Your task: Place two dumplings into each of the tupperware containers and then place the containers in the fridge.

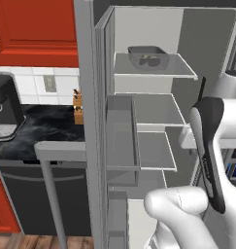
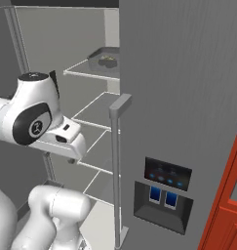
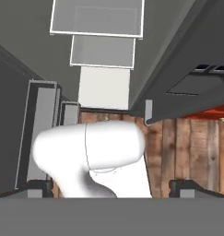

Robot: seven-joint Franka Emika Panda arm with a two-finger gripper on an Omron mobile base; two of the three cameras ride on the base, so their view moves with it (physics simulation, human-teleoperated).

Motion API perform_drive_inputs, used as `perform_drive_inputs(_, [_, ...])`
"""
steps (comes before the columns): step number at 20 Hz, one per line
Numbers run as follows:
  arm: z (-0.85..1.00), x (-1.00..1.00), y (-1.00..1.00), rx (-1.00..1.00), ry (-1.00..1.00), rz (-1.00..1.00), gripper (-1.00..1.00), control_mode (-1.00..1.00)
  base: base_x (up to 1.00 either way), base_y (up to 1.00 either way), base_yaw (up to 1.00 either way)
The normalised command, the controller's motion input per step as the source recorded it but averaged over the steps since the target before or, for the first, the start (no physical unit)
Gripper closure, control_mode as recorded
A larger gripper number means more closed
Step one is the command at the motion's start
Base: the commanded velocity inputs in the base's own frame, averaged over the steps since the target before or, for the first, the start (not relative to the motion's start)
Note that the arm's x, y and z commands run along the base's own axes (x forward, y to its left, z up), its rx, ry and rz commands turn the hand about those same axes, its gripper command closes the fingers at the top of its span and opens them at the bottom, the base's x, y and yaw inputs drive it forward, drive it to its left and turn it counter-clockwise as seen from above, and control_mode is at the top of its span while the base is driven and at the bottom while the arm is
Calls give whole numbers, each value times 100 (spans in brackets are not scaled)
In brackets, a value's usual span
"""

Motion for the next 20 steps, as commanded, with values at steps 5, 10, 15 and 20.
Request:
perform_drive_inputs(5, [-27,0,0,-4,-17,0,-100,-100,0,0,0])
perform_drive_inputs(10, [-12,2,-6,-5,-2,0,-100,-100,0,0,0])
perform_drive_inputs(15, [0,0,-25,0,0,0,-100,-100,0,0,0])
perform_drive_inputs(20, [-1,0,-4,0,0,0,-100,-100,0,0,0])
